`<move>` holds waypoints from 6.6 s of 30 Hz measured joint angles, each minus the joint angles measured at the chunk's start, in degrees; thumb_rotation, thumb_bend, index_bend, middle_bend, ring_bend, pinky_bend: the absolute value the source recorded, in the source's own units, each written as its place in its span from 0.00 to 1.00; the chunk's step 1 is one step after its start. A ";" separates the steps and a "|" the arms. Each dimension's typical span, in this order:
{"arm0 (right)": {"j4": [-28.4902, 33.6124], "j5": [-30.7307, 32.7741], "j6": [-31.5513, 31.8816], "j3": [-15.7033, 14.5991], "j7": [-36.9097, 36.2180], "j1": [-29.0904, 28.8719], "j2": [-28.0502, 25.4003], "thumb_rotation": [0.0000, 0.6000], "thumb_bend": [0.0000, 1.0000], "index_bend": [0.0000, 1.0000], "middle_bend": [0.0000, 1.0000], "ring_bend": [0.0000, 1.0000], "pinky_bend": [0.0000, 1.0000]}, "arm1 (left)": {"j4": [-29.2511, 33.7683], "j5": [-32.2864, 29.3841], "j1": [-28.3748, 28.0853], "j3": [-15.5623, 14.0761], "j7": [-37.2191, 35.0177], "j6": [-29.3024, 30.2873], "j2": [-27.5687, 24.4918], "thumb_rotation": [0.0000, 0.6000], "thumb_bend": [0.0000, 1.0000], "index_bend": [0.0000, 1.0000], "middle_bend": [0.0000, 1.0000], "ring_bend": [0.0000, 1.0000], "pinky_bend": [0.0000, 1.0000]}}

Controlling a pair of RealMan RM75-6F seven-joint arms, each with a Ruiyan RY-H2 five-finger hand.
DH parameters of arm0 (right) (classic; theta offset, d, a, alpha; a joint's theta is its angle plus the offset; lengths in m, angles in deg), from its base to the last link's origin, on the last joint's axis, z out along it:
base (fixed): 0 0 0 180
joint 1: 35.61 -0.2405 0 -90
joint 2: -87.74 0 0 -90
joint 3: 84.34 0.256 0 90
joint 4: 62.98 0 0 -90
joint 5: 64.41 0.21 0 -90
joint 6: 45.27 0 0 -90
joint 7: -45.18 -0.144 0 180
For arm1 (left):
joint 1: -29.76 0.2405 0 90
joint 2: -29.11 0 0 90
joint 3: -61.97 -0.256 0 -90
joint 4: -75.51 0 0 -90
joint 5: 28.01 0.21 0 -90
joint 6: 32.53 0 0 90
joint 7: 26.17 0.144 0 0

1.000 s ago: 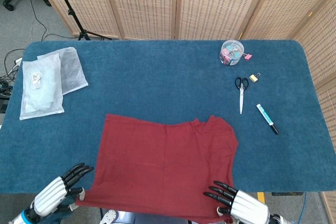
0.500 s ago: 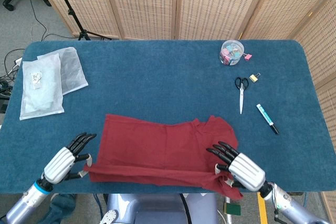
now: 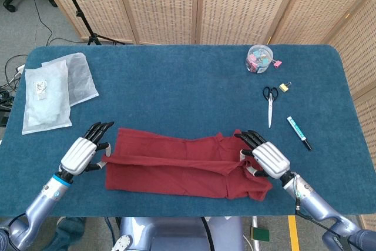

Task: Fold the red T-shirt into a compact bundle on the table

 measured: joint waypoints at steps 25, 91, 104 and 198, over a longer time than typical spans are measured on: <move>-6.11 8.52 -10.79 4.75 2.91 -4.21 4.67 1.00 0.85 0.63 0.09 0.00 0.00 | -4.88 -6.07 -4.81 4.49 2.71 -8.77 4.89 1.00 0.85 0.76 0.00 0.00 0.00; 12.76 0.49 17.66 0.86 6.78 15.82 -14.60 1.00 0.19 0.00 0.00 0.00 0.00 | 10.07 -31.33 -10.29 14.45 25.16 -27.46 -0.71 1.00 0.30 0.27 0.00 0.00 0.00; 10.48 -1.79 20.83 1.07 4.37 17.99 -14.62 1.00 0.19 0.00 0.00 0.00 0.00 | 15.30 -49.53 -15.30 15.16 41.40 -29.39 -1.65 1.00 0.31 0.34 0.00 0.00 0.00; 10.77 -4.01 20.10 2.29 3.73 19.17 -14.93 1.00 0.18 0.00 0.00 0.00 0.00 | 3.17 -60.99 -13.51 12.09 45.75 -29.92 -9.85 1.00 0.73 0.74 0.00 0.00 0.00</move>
